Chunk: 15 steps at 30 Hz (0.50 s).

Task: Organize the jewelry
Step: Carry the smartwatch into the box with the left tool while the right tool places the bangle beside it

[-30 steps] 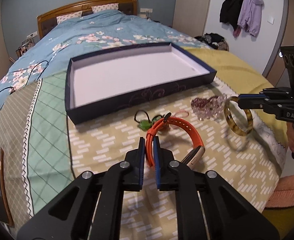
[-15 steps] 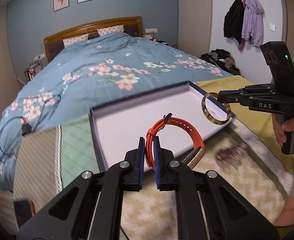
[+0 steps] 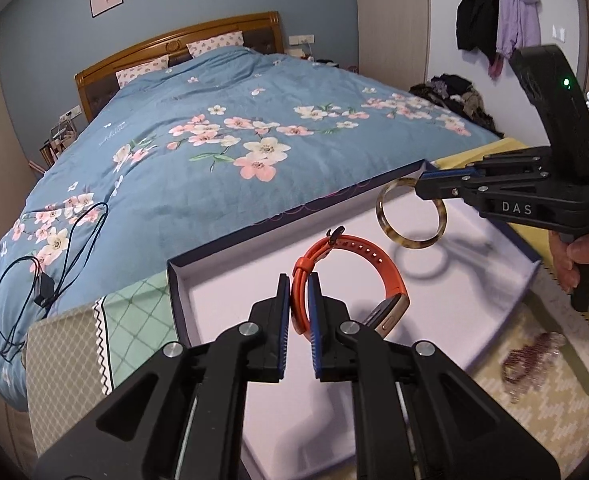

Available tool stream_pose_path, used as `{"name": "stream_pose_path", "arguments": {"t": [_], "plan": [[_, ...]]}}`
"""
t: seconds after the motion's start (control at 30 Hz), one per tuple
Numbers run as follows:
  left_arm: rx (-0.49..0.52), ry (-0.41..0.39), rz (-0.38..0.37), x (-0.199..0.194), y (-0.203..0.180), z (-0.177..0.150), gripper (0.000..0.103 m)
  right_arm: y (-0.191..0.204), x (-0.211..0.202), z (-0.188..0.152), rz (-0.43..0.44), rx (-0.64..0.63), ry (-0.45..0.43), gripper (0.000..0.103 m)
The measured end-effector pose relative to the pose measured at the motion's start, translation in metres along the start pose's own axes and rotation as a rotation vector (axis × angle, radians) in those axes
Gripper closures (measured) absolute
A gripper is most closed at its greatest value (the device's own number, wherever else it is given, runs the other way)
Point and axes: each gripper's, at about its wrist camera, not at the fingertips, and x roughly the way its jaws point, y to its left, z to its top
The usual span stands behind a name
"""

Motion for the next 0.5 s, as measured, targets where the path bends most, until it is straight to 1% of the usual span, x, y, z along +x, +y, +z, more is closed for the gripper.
{"name": "stream_pose_path", "arguments": {"t": [0.2, 0.33, 0.5], "plan": [[0.007, 0.053, 0.006, 0.034, 0.009, 0.012, 0.094, -0.008, 0.023, 0.006, -0.005, 0.029, 0.059, 0.097], [0.02, 0.093, 0.012, 0.051, 0.011, 0.014, 0.093, -0.012, 0.035, 0.01, 0.0, 0.059, 0.099, 0.097], [0.019, 0.134, 0.024, 0.069, 0.015, 0.021, 0.094, -0.011, 0.045, 0.014, -0.019, 0.062, 0.134, 0.097]]}}
